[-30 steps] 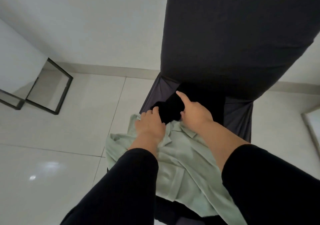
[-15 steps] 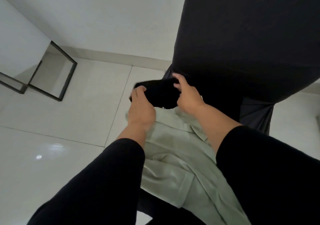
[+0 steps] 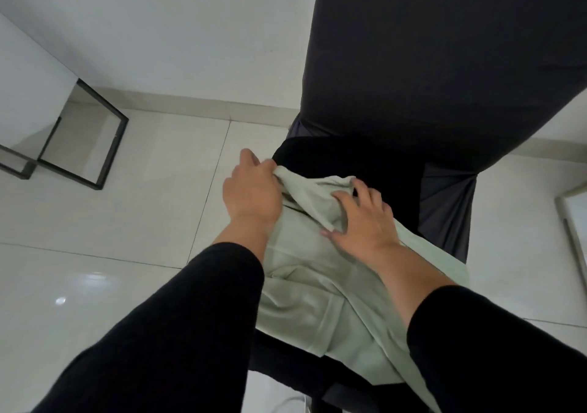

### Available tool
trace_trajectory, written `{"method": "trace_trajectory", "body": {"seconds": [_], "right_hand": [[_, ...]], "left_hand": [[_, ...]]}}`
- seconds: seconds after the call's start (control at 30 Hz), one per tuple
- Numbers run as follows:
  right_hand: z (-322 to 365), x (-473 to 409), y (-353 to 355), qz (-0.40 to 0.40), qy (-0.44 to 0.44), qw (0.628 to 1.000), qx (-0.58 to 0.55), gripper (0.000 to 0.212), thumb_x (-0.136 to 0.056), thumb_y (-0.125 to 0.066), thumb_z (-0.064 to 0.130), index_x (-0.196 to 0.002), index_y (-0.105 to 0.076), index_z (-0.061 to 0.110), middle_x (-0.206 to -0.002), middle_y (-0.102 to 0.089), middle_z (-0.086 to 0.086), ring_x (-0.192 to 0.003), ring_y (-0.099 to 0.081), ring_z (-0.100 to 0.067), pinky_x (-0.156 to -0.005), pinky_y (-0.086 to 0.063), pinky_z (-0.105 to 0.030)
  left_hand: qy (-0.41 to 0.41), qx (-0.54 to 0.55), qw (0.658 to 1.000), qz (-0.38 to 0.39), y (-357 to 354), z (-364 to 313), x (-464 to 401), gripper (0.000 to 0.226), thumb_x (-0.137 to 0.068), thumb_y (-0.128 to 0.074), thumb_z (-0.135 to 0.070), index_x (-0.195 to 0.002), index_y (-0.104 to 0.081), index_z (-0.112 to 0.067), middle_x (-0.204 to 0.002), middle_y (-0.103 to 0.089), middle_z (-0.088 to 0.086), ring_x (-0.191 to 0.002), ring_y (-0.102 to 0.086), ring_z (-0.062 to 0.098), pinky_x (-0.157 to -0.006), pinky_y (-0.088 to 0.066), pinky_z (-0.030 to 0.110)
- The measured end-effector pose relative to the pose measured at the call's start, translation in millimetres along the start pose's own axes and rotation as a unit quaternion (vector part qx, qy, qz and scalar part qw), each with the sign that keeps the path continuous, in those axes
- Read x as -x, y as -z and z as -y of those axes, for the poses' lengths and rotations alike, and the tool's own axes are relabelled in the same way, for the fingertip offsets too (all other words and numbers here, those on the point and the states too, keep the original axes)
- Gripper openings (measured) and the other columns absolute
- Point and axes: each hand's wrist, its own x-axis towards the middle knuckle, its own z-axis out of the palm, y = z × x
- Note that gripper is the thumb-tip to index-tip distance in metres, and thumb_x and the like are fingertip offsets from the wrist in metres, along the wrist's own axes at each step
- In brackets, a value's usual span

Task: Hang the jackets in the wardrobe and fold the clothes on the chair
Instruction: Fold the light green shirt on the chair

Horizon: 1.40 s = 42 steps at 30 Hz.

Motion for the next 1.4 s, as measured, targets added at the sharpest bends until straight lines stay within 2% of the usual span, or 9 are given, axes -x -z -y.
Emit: {"method": "trace_trajectory", "body": {"seconds": [0.1,0.27,0.43,0.57,0.7,1.0,1.17,1.27,1.4], "right_hand": [[-3.1,-7.7,11.9,-0.008,-0.137,0.984,-0.112,0.081,-0.084,-0.060,0.049,-0.148,-0.015,0.028,-0.145,-0.037,-0.005,-0.127,-0.043,-0.027,-0.101,-0.032,-0.043],[-15.3,-2.4,26.2,0.037,-0.165,0.985,-0.037,0.029,-0.093,-0.047,0.042,-0.112,-0.060,0.024,-0.111,-0.063,-0.004,-0.104,-0.057,-0.027,-0.087,-0.036,-0.037],[-33.8,-13.9,65.1,-0.133,-0.166,0.976,-0.043,0.018,-0.095,-0.041,0.018,-0.096,-0.059,0.016,-0.093,-0.065,-0.009,-0.087,-0.060,-0.033,-0.071,-0.036,-0.035],[-45.1,-37.2,85.5,-0.200,-0.162,0.966,0.015,0.023,-0.094,-0.043,0.014,-0.109,-0.060,0.019,-0.099,-0.062,-0.009,-0.093,-0.057,-0.032,-0.078,-0.033,-0.037],[-48.5,-35.7,63.7,-0.140,-0.183,0.973,0.020,0.037,-0.089,-0.046,0.011,-0.120,-0.056,0.027,-0.110,-0.054,-0.007,-0.105,-0.047,-0.029,-0.088,-0.031,-0.041],[2.9,-34.5,23.7,-0.075,-0.012,0.997,0.008,0.088,-0.077,-0.065,0.052,-0.147,-0.013,0.038,-0.150,-0.016,-0.006,-0.137,-0.020,-0.029,-0.117,-0.007,-0.051],[24.5,-41.1,31.3,-0.191,-0.075,0.977,-0.051,0.026,-0.091,-0.052,0.027,-0.115,-0.060,0.030,-0.124,-0.053,0.004,-0.128,-0.037,-0.023,-0.116,-0.001,-0.056],[30.8,-29.9,44.4,-0.243,-0.056,0.964,-0.092,0.019,-0.089,-0.053,0.025,-0.105,-0.061,0.029,-0.080,-0.052,0.011,-0.102,-0.053,-0.018,-0.117,-0.003,-0.051],[40.4,3.5,44.8,-0.211,0.026,0.975,-0.070,0.024,-0.083,-0.050,0.036,-0.104,-0.063,0.033,-0.090,-0.060,0.011,-0.099,-0.051,-0.018,-0.105,-0.023,-0.040]], "left_hand": [[0.031,0.132,0.991,-0.004,11.6,-3.3,-9.7,0.019,-0.090,-0.039,-0.003,-0.105,-0.050,-0.010,-0.106,-0.039,0.004,-0.077,-0.045,0.024,-0.067,-0.033,0.029],[0.006,0.274,0.962,-0.016,18.3,-14.3,-7.8,0.017,-0.089,-0.029,0.003,-0.090,-0.038,-0.012,-0.078,-0.043,-0.005,-0.066,-0.040,0.008,-0.054,-0.035,0.013],[-0.001,0.319,0.948,-0.016,31.9,-38.3,-24.3,0.016,-0.090,-0.029,0.001,-0.094,-0.038,-0.012,-0.079,-0.045,-0.005,-0.066,-0.040,0.003,-0.054,-0.037,0.007],[-0.057,0.332,0.941,-0.030,25.1,-53.5,-41.8,0.025,-0.093,-0.032,-0.004,-0.109,-0.047,-0.014,-0.102,-0.055,0.003,-0.084,-0.049,0.010,-0.070,-0.036,0.010],[-0.048,0.289,0.956,0.011,-4.3,-41.4,-38.3,0.035,-0.094,-0.035,-0.005,-0.125,-0.050,-0.015,-0.117,-0.047,0.005,-0.095,-0.042,0.009,-0.078,-0.027,0.007],[-0.039,0.250,0.967,0.022,-8.0,-5.9,-9.7,0.011,-0.090,-0.054,-0.022,-0.097,-0.049,-0.015,-0.103,-0.038,-0.003,-0.071,-0.048,0.010,-0.069,-0.037,0.024],[-0.038,0.253,0.966,-0.022,5.4,11.2,-6.6,0.023,-0.091,-0.057,-0.030,-0.089,-0.045,-0.010,-0.098,-0.038,-0.001,-0.070,-0.047,0.008,-0.069,-0.039,0.024],[-0.046,0.239,0.969,-0.026,15.3,22.4,-4.0,0.008,-0.092,-0.045,-0.003,-0.093,-0.046,-0.011,-0.102,-0.038,-0.003,-0.080,-0.049,0.022,-0.072,-0.041,0.030],[0.015,0.233,0.972,-0.012,23.0,38.5,15.2,0.020,-0.091,-0.038,0.002,-0.099,-0.049,-0.013,-0.108,-0.037,-0.010,-0.079,-0.046,0.014,-0.057,-0.034,0.018]]}}
